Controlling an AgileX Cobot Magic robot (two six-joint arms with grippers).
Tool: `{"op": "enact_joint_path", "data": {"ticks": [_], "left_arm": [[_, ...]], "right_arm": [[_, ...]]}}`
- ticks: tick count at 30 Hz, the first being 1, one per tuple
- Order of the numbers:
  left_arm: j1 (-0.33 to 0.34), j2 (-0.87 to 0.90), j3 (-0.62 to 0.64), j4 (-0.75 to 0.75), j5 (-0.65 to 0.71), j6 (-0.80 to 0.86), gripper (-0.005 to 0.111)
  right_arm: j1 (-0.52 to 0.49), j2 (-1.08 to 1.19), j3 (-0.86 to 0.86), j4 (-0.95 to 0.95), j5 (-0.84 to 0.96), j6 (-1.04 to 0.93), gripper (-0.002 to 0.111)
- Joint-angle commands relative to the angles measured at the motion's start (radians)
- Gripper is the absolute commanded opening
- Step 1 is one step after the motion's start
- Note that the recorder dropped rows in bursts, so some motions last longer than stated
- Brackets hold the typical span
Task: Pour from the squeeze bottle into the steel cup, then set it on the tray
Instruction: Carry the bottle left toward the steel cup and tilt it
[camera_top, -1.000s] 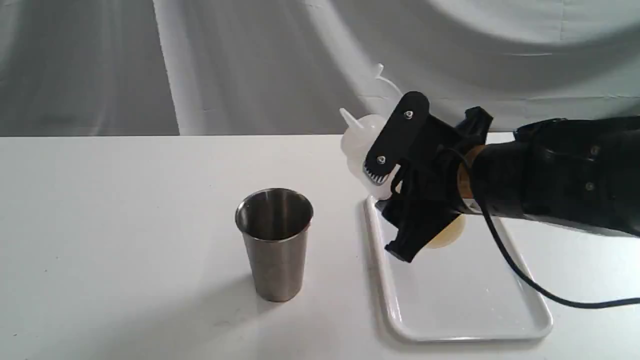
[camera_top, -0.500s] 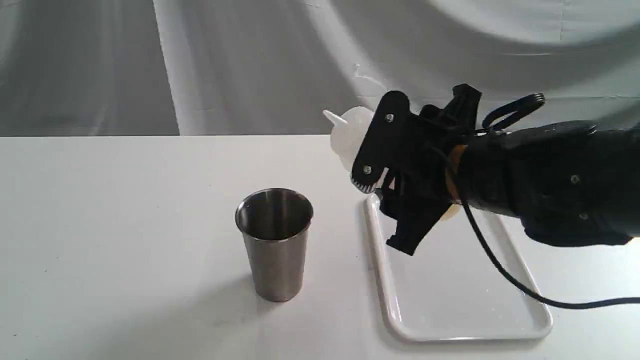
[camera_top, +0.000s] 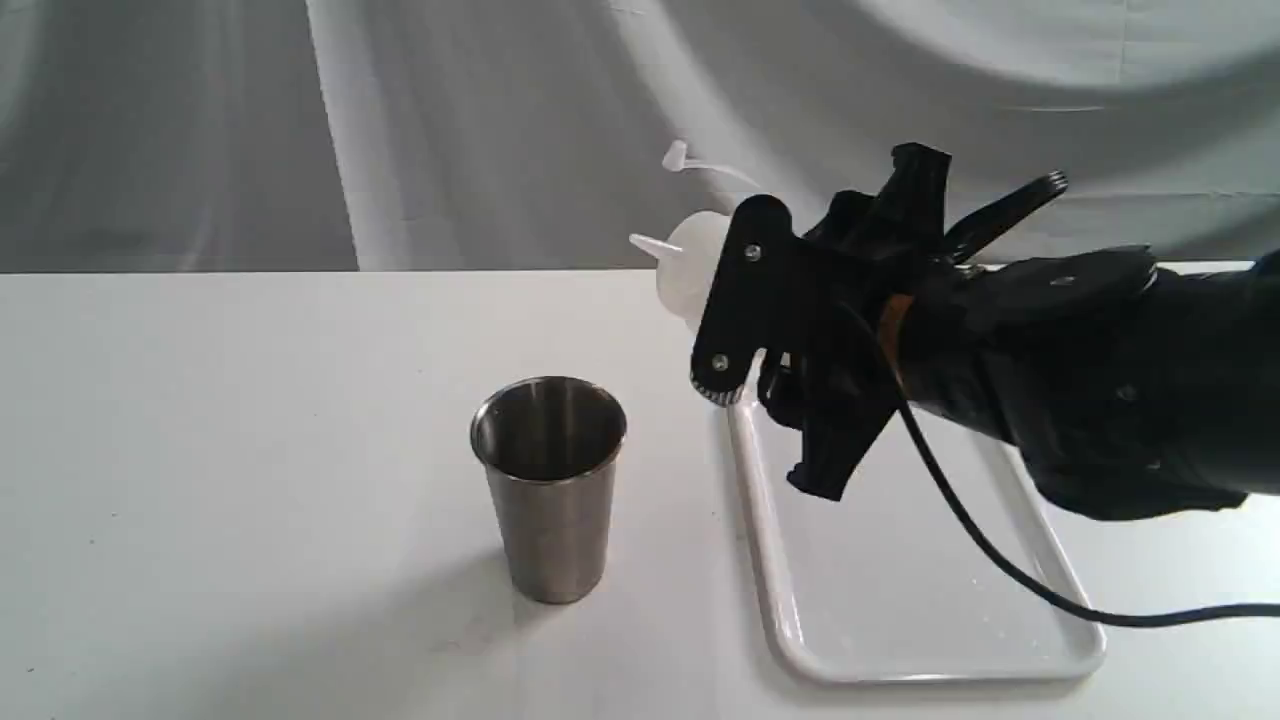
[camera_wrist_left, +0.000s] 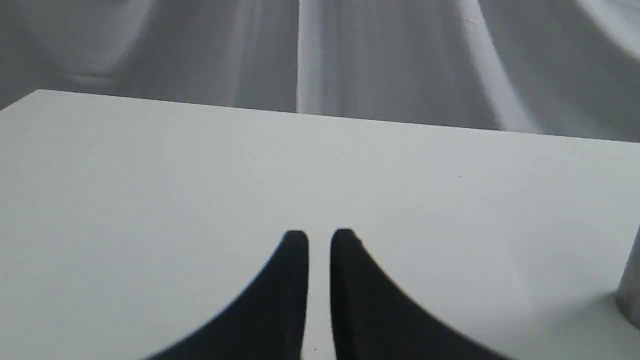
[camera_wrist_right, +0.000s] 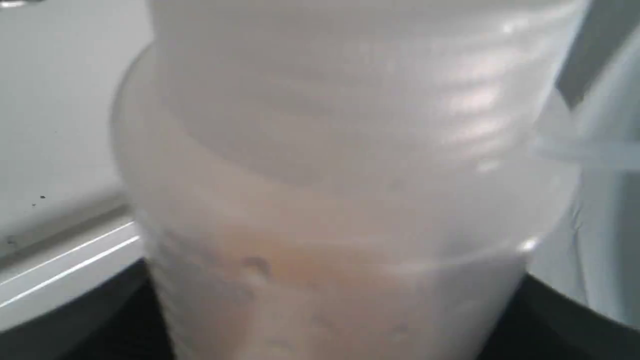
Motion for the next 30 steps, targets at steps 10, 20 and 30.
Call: {"op": "enact_joint_path", "data": {"ticks": [10,20,30], "left_arm": [[-0.005,0.002,0.004,-0.004,0.001,-0.002,0.008],[-0.005,0.002,0.004,-0.004,0.001,-0.002,0.008],[-0.005,0.002,0.004,-0.004,0.001,-0.002,0.008]], "right_arm": [[0.027,-0.011,-0.012,-0.033,0.097,-0.137,0.0],[0.027,-0.011,-0.012,-0.033,0.097,-0.239,0.0],[0.034,0.056,-0.085,-0.033,0.154,-0.241,0.0]]}}
